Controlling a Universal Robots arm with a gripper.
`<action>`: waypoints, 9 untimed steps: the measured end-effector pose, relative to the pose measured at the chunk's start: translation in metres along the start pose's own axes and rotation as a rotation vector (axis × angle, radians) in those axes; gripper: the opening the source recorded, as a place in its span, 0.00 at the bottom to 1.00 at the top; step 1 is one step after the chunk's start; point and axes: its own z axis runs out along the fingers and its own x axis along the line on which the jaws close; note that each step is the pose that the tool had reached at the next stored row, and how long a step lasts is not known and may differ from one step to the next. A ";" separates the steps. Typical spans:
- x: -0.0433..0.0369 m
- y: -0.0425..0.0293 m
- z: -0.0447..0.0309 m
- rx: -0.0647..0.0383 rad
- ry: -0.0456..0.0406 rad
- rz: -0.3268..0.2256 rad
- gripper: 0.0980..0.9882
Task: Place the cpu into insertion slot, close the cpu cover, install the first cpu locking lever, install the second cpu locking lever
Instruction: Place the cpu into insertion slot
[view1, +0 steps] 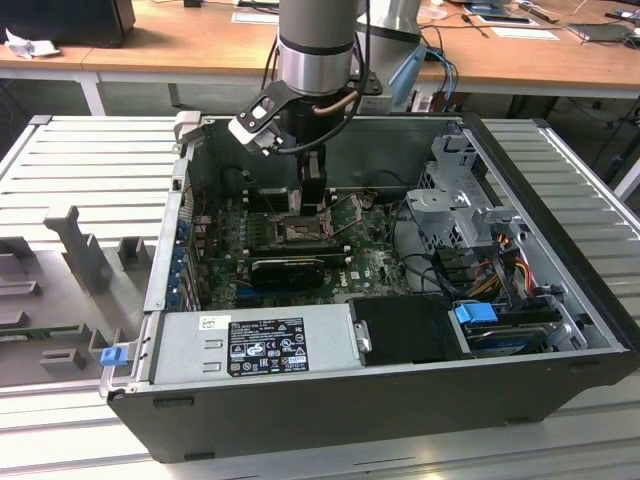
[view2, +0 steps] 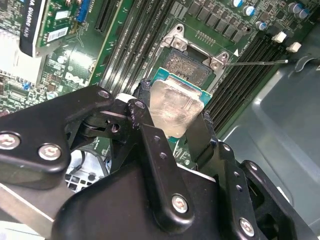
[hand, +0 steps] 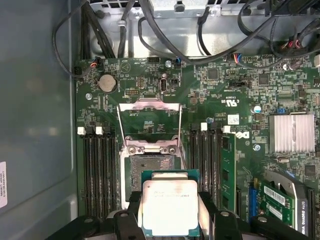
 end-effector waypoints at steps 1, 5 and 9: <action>0.0008 0.0000 0.0015 0.000 0.0001 -0.001 0.48; 0.0042 -0.0002 0.0082 0.000 0.0000 -0.004 0.48; 0.0054 -0.0003 0.0135 0.000 0.0001 -0.005 0.48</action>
